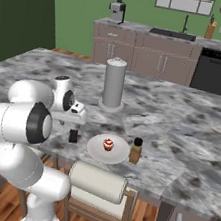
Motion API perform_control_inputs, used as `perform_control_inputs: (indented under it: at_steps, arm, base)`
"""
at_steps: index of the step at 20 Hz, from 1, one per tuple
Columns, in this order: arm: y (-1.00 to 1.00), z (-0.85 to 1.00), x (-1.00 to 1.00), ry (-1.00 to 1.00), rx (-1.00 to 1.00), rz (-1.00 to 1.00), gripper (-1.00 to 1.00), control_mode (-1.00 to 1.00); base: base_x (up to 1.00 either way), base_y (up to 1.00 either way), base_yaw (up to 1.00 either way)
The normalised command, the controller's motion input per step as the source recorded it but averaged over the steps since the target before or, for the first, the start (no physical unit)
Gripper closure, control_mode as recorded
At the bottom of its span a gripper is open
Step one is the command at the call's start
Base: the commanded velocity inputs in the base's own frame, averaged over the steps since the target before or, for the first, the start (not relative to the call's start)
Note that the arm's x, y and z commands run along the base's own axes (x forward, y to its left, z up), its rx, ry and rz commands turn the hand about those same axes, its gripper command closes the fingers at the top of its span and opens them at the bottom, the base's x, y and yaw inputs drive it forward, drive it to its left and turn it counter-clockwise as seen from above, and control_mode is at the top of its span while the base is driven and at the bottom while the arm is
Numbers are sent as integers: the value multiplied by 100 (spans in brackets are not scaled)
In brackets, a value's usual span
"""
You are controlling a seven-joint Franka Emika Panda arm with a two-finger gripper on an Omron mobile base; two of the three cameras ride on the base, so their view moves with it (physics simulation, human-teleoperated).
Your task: Take the cinnamon bottle from the cabinet and place it on the dining table, next to the plate with the cupcake. Then take the chocolate from the dining counter and place it on the cupcake plate.
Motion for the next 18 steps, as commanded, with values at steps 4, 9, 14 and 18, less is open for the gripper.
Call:
perform_control_inputs:
  at_steps: [4,9,14,18]
  arm:
    - [-3,-20,0,-12,-3,-7,-100,-100]
    - [-4,-13,6,0,0,0,-100,-100]
    - [-1,-1,19,11,3,1,-100,-100]
    - [0,-15,18,10,1,3,-100,-100]
  base:
    - [0,0,0]
    - [0,0,0]
    - [0,0,0]
    - [0,0,0]
